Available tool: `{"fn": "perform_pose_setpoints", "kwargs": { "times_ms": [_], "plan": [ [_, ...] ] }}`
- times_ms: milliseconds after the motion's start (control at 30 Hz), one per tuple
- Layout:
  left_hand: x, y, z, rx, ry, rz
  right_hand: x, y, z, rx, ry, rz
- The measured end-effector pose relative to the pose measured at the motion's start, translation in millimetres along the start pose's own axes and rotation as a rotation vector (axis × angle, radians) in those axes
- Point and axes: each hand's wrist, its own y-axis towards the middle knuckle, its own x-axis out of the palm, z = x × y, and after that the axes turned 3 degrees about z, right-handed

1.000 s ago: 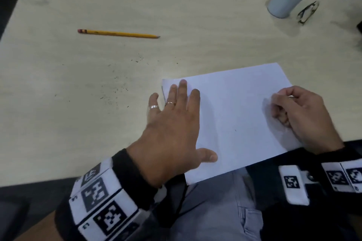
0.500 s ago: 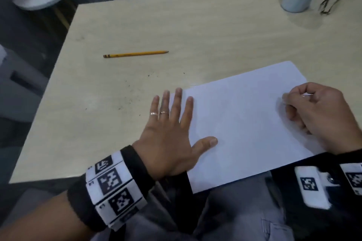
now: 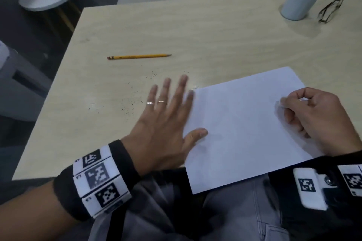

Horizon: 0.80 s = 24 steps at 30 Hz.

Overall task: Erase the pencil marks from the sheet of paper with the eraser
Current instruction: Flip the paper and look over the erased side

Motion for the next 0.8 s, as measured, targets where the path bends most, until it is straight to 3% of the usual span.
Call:
{"fn": "perform_pose_setpoints", "kwargs": {
  "times_ms": [67,133,333,400,467,500,567,667,800],
  "plan": [
    [6.6,-4.5,8.3,0.272,-0.025,0.038,0.1,0.6,0.7,-0.003,0.001,-0.002],
    [15.6,-9.0,9.6,0.383,-0.044,-0.003,0.2,0.9,0.7,0.001,-0.003,-0.005],
    [5.7,3.4,4.4,-0.076,0.072,-0.097,-1.2,-0.8,0.0,-0.011,-0.022,-0.003],
    [-1.6,9.7,17.8,0.053,0.048,-0.047,-0.6,-0.4,0.1,-0.001,-0.013,-0.002],
    [-3.6,11.7,32.7,0.329,0.016,-0.042,-0.3,0.0,1.0,0.014,0.011,0.002],
    [-3.2,10.6,37.4,0.433,-0.020,-0.081,-0.4,0.4,1.7,0.019,0.017,0.001],
    [1.3,5.4,34.5,0.490,-0.064,-0.204,-1.2,1.2,3.1,0.026,0.025,-0.006],
    [7.6,-2.2,8.1,0.375,0.081,-0.216,-2.3,2.5,4.2,0.034,0.026,-0.011],
    [-14.3,3.3,-11.9,-0.001,0.242,-0.307,-2.6,3.6,4.3,0.042,0.034,-0.026]
  ]
}}
